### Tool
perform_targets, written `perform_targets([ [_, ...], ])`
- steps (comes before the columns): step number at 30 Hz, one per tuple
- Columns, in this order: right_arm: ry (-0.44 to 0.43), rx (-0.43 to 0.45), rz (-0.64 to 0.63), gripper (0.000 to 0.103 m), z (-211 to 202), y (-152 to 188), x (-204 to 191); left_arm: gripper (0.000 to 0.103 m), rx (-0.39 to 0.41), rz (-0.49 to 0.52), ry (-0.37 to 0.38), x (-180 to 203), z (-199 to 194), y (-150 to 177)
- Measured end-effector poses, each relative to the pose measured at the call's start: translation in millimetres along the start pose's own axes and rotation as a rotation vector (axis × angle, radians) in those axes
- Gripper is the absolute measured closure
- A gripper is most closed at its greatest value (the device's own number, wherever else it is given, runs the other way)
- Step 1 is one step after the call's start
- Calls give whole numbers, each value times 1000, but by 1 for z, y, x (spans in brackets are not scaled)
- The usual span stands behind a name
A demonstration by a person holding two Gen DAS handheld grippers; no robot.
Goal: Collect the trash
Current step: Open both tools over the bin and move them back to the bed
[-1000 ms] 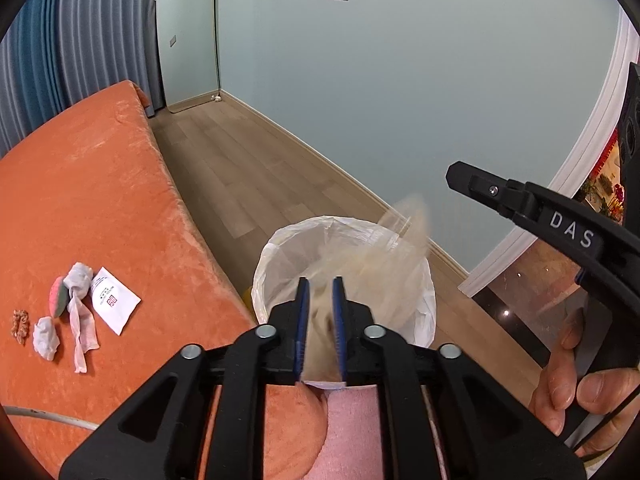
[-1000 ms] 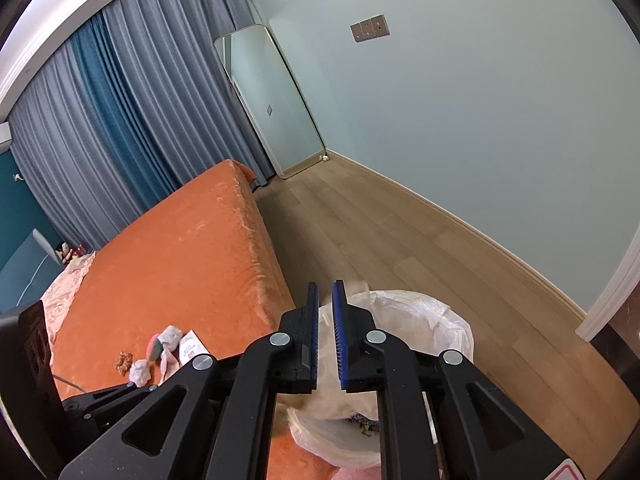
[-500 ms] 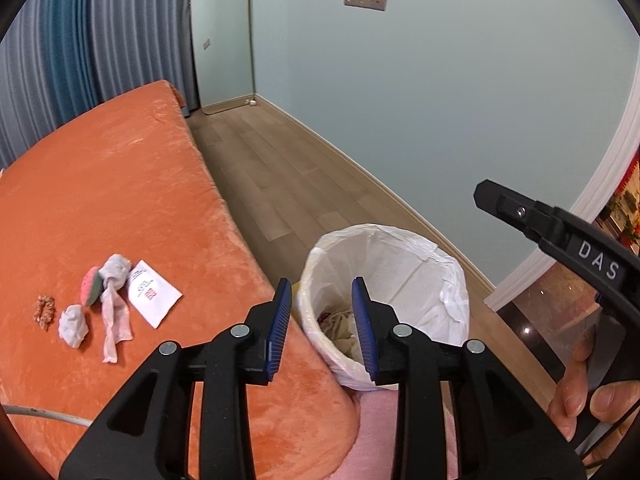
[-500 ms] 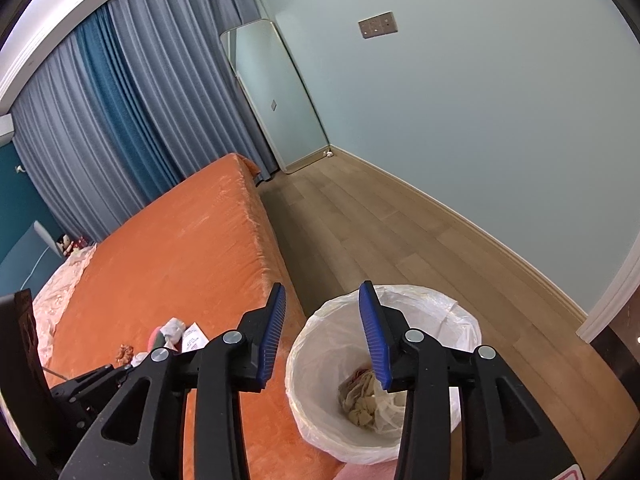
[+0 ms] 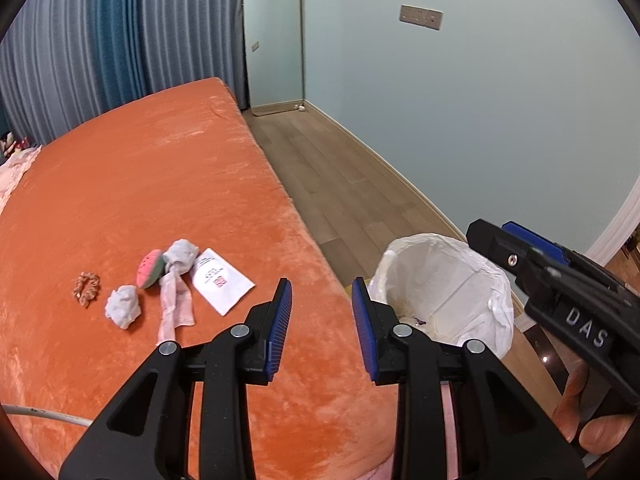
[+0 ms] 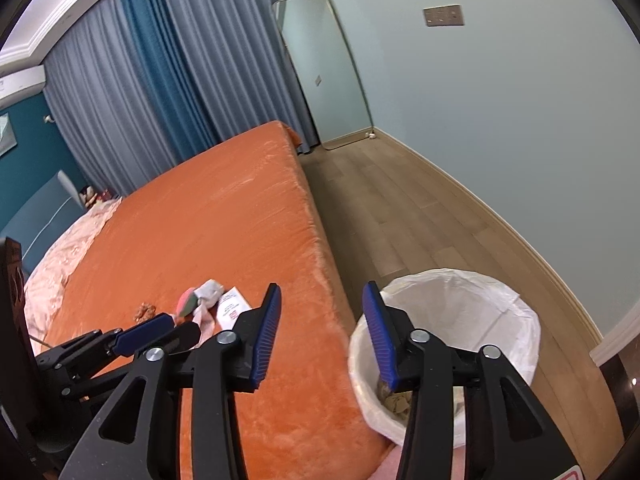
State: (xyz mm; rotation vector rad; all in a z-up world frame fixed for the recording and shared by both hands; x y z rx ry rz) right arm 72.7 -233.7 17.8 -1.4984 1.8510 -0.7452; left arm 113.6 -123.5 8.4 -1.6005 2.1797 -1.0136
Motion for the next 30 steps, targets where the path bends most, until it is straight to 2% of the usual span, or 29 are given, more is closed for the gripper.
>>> perform_targets([
  [11,-64,-42,-106,54,20,-1,-62,73,20,-100,-68,-62,-11,0],
  [27,-142,-116,-230,54,60,7,-148,73,6,-268,-149,-158,-18,11],
  [28,-147,-122,-238,54,64,8,-154,73,4,-279,-155,-164,-17,12],
  [30,-153,-133,-253,54,70,12,-162,64,-2,-313,-175,-180,-15,15],
])
Point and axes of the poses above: each gripper's, at about its wrist camera, not at the fingertips, and z roughly the way its jaws point, x to its right, y to its underside, the point moved 4 cm from there along z, roughly the way its jaws point, and after that the axes turned 11 degrees about -z, right-handed, at the moved point
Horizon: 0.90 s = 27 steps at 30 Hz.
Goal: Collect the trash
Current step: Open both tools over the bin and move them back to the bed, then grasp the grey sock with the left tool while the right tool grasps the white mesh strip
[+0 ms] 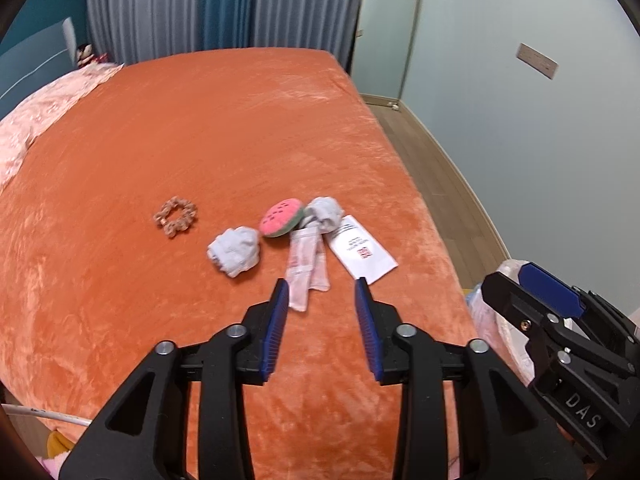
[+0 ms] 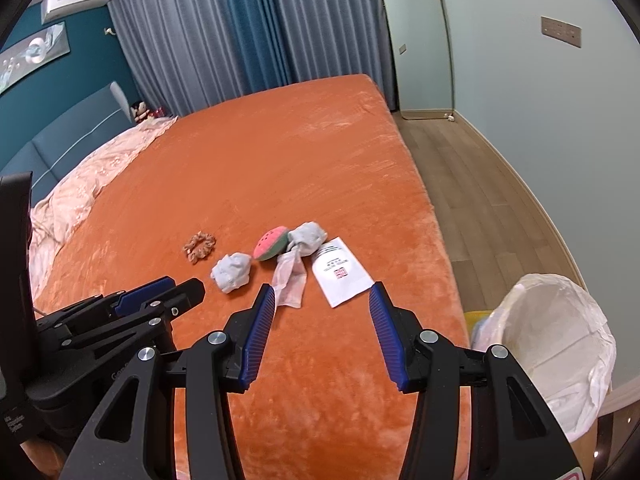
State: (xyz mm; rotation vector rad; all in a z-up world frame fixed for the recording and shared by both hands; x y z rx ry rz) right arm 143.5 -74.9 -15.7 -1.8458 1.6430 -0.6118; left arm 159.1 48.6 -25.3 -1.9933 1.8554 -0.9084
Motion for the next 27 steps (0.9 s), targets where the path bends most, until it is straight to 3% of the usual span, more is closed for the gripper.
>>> perform_targets([
  [4,-10,-24,-19,48,19,1,-13,60,2,-46,-48,-30,9,-4],
  [6,-19,-39,-25,48,31,1,-19,48,1,-68,-76,-47,15,-6],
  [11,-47,-77,-23,47,65,1,-31,34,-19,-141,-103,-84,35,-11],
  [16,-76,-115,-14,47,102,0,-42,33,-68,-197,-115,-109,66,-17],
  [27,-114,-213,-7,47,185,4,-56,33,-169,-247,-98,-119,145,-29],
])
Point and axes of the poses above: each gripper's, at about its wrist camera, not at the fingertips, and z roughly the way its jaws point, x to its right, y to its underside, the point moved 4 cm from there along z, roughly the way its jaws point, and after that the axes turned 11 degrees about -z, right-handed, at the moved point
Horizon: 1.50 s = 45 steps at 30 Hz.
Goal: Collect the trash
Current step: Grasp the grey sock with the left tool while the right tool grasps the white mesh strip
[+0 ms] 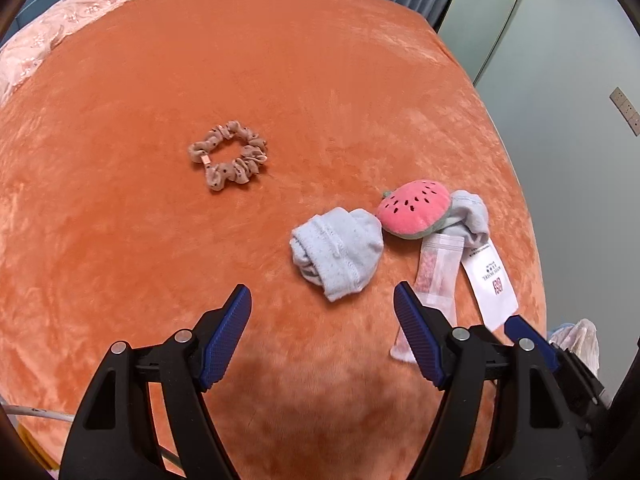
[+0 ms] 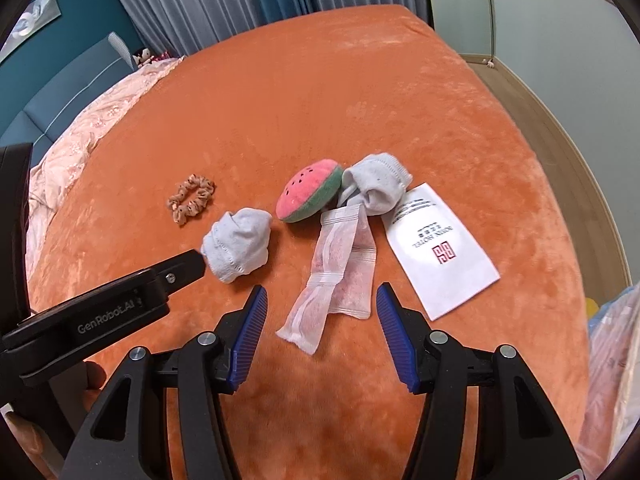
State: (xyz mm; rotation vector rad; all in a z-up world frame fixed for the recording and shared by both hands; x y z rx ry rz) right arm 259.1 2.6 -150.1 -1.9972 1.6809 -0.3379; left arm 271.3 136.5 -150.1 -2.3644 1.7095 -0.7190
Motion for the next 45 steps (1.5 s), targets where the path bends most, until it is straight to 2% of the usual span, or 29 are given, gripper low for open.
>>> perform_targets([
  [4,-11,-24,7,47,21,-2,1,33,-24,-4,-1,4,23,-7],
  [8,-29,-48,14,52,37,-1,0,34,-48,-5,1,7,42,-9],
  [10,-38,-63,15,58,42,1,1,37,-58,-6,10,7,48,-9],
  [13,-48,-85,13,75,51,7,1,52,-83,-5,27,7,57,-7],
  [14,-48,-86,12,77,52,9,1,57,-89,-7,29,7,59,-7],
  [17,-55,-82,9,93,52,10,0,68,-61,9,24,8,55,-6],
  [21,-65,-56,20,101,39,9,2,74,-39,19,17,10,43,-5],
  [28,-72,56,16,101,-18,2,1,75,40,57,43,25,-8,0],
  [35,-61,203,37,101,-96,-8,13,75,134,129,93,60,-78,15],
  [39,-56,201,38,101,-110,-7,22,75,167,155,107,74,-101,22],
  [44,-37,174,38,83,-104,-3,21,75,189,173,87,71,-110,30],
  [45,-39,162,41,76,-99,-1,20,75,187,169,84,68,-110,30],
])
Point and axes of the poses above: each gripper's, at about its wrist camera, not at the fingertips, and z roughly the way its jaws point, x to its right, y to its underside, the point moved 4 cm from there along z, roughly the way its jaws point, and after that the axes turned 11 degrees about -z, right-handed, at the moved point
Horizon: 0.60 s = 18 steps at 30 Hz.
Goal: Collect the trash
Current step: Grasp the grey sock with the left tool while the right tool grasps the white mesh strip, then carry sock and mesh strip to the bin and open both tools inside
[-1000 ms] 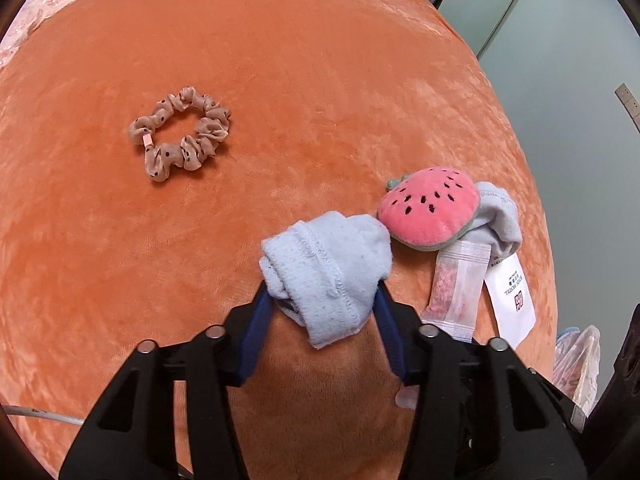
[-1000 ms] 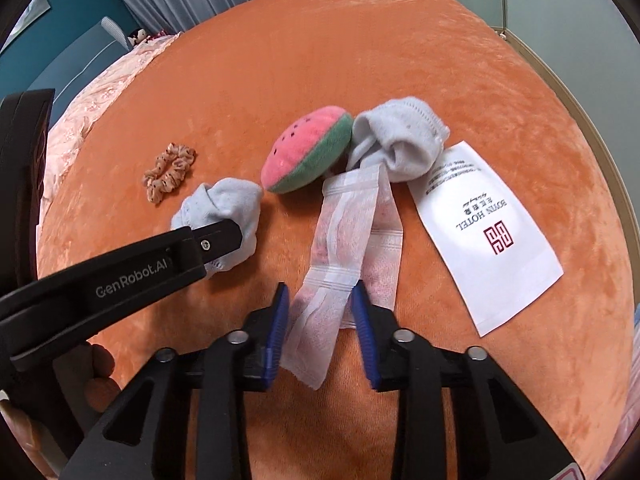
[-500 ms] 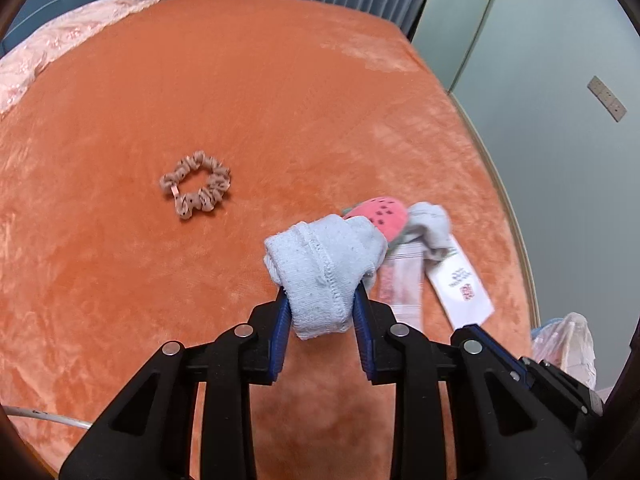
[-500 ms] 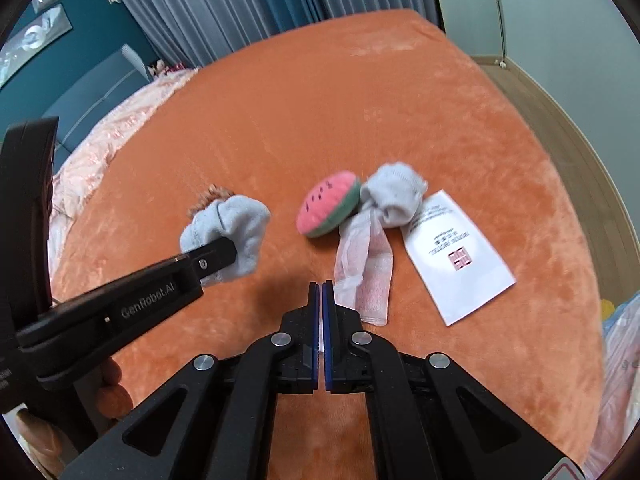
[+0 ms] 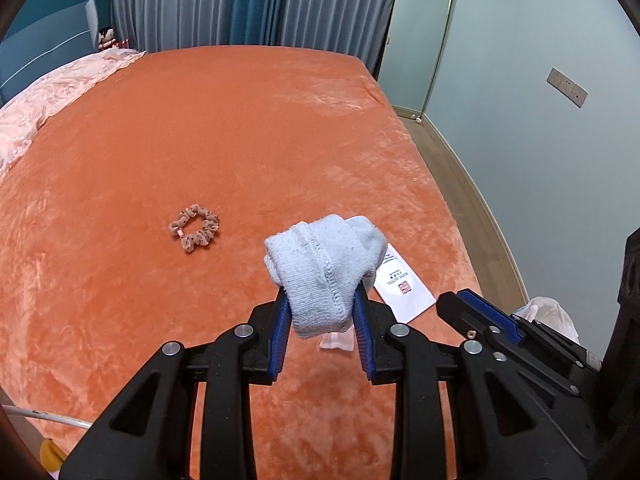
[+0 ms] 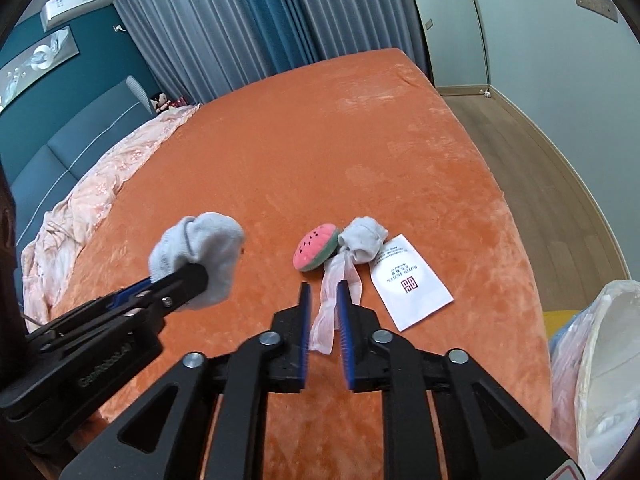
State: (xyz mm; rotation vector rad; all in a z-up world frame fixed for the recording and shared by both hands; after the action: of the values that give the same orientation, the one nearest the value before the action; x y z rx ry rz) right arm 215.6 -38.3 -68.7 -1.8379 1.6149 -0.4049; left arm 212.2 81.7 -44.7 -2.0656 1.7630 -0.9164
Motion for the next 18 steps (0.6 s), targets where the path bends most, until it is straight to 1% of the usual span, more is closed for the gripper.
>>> perform_targets([
  [2,-3,-23,1,69,11,6,-2,75,-4,-12,-14,-8,2,1],
  [3,-3,-40,-1,69,17,10,-3,75,-9,-20,-23,-14,3,3],
  [10,-10,-163,-25,68,87,25,-15,75,-65,-75,-69,-57,32,7],
  [16,-8,-232,-16,68,136,36,-17,75,-108,-92,-89,-77,55,12],
  [17,-11,-246,-8,70,142,38,-16,75,-115,-94,-91,-79,59,13],
  [18,-10,-249,-2,78,146,40,-14,75,-120,-93,-95,-80,62,14],
])
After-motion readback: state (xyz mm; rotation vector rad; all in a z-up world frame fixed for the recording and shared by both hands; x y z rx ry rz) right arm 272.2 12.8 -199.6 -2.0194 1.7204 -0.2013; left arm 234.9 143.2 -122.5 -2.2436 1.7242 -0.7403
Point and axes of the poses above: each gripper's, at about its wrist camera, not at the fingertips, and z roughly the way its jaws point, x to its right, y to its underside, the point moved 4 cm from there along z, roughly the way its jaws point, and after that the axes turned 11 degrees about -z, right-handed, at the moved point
